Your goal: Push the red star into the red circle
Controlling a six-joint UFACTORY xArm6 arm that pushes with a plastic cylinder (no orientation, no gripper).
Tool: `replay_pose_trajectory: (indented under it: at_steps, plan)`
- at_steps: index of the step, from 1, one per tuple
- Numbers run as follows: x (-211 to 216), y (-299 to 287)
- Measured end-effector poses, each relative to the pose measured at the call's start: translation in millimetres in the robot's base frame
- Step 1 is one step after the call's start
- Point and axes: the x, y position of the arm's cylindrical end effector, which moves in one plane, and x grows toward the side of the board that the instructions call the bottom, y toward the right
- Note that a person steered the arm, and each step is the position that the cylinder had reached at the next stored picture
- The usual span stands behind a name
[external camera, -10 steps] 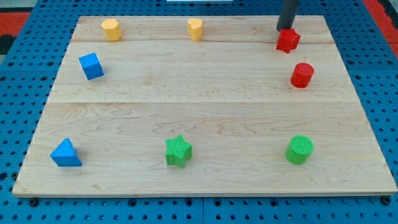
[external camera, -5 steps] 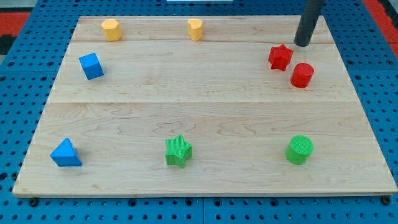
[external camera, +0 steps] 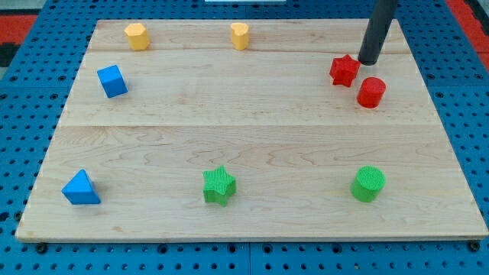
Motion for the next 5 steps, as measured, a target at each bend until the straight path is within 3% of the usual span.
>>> replay_pose_trajectory:
  at_steps: [1,2,3,4,5]
  plan:
    - [-21,-36]
    - [-7,-69]
    - [46,-49]
    - [45,-80]
    - [138,-77]
